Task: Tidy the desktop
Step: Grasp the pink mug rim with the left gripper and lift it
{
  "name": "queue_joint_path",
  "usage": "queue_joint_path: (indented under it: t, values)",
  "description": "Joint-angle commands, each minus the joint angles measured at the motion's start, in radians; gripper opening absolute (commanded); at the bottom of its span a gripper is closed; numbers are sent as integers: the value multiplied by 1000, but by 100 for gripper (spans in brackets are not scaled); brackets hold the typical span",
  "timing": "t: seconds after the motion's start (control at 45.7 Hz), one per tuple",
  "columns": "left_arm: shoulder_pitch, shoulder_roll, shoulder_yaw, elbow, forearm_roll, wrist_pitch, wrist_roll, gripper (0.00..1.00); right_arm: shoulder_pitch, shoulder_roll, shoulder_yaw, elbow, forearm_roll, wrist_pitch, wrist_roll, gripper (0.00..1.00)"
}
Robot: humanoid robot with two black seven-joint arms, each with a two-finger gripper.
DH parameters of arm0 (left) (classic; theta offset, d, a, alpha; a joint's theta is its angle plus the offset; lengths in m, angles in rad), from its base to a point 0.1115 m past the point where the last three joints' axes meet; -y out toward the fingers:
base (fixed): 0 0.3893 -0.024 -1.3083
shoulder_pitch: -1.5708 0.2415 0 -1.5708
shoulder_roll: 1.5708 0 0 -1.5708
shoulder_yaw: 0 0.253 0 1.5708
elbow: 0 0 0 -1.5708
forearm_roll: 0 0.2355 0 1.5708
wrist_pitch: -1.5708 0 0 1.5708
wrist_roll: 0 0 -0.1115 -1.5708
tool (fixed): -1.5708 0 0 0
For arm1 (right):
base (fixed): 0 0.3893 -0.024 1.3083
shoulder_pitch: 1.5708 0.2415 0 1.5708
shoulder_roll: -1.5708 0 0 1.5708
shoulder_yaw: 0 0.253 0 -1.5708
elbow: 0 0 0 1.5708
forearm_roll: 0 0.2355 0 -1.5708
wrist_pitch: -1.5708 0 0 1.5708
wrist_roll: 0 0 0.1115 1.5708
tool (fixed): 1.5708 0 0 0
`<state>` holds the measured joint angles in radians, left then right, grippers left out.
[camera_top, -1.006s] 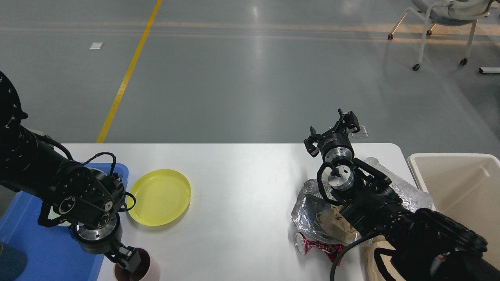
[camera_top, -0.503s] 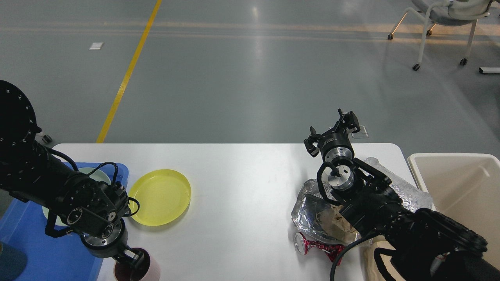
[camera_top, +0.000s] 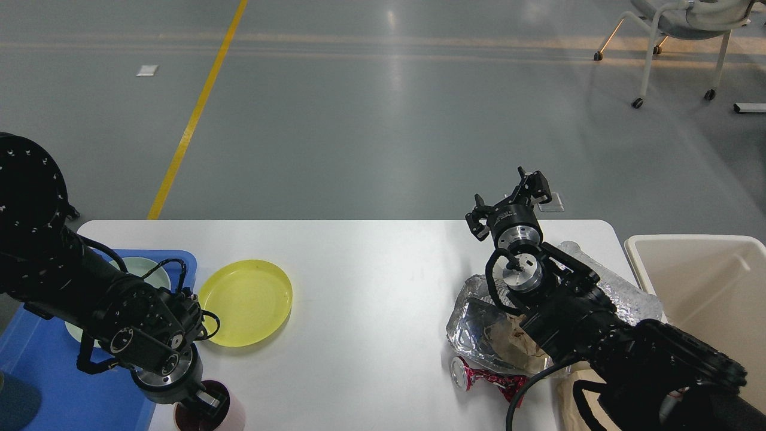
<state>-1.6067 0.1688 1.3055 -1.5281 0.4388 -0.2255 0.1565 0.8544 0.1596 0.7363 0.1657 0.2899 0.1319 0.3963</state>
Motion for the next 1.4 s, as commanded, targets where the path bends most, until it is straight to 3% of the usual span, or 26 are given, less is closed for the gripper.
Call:
queue_joint_path:
  t: [0.0,0.066,0.328,0.59,0.765,1.159,1.378]
  values:
    - [8,0,1,-3,0,-3,3,23,0,1,0,0,0,0,-1,100]
    - [8,0,0,-3,0,-3,3,15,0,0,0,0,0,0,1,100]
    - [7,0,1,-4,0,-3,2,1,0,0,0,0,0,0,-1,100]
    - [-21,12,-2,-30,-6,-5,-6,0,0,0,0,0,0,0,1,100]
    - [-102,28,-15,-60,-9,-31,-17,0,0,0,0,0,0,0,-1,100]
    - [-358,193,-117,-66,-23,-368,-20,0,0,0,0,0,0,0,-1,100]
    - [-565,304,-137,-64,-46,-581,-20,0,0,0,0,0,0,0,1,100]
